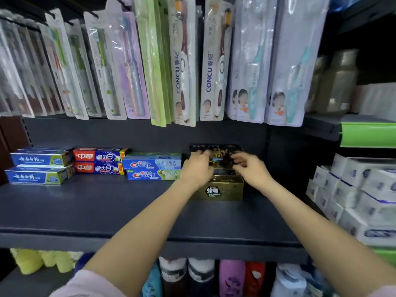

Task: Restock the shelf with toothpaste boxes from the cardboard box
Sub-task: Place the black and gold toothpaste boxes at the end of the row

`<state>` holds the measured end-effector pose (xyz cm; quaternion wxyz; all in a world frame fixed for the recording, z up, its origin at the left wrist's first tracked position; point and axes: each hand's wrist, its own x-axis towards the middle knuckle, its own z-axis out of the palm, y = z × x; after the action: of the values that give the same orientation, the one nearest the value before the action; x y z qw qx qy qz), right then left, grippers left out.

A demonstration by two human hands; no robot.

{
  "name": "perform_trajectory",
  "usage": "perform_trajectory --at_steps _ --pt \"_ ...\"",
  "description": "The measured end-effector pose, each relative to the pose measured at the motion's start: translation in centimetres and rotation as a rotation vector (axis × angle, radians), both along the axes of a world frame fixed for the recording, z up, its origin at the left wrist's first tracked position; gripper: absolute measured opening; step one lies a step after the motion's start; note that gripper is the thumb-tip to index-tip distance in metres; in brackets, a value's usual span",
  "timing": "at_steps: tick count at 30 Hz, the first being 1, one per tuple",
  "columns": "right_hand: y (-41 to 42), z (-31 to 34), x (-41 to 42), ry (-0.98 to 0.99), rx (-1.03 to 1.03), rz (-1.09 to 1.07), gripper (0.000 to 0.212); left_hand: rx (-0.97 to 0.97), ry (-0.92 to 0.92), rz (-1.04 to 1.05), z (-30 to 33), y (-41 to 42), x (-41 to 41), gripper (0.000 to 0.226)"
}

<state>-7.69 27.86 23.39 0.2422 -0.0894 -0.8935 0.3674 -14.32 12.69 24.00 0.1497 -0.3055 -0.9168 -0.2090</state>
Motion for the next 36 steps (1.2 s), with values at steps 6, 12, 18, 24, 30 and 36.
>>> perform_trajectory --at_steps 6,12,18,24,30,36 --pt "-0.7 -1.7 9.4 -0.093 0.039 0.087 0.023 0.326 -0.060 -0.100 -2.6 0.2 8.9 0.018" --pt "0.5 -7.4 18.2 -0.261 0.022 0.125 0.018 0.341 -0.311 -0.230 -9.3 1.7 17.7 0.014" --pt "3.7 -17.0 23.6 -0.618 0.126 0.048 0.024 0.005 -0.499 -0.264 -17.5 3.8 21.6 0.017" --pt "7.8 -25.4 26.1 -0.830 0.215 -0.058 0.031 -0.213 -0.601 -0.363 -23.8 7.6 23.7 0.030" --pt "9.6 -30.1 27.9 -0.933 0.227 0.005 0.052 -0.517 -0.627 -0.534 -28.6 11.1 26.0 0.070" --pt "9.0 -30.7 27.8 -0.807 0.249 -0.115 0.042 -0.649 -0.214 -0.417 -30.2 8.7 26.1 0.058"
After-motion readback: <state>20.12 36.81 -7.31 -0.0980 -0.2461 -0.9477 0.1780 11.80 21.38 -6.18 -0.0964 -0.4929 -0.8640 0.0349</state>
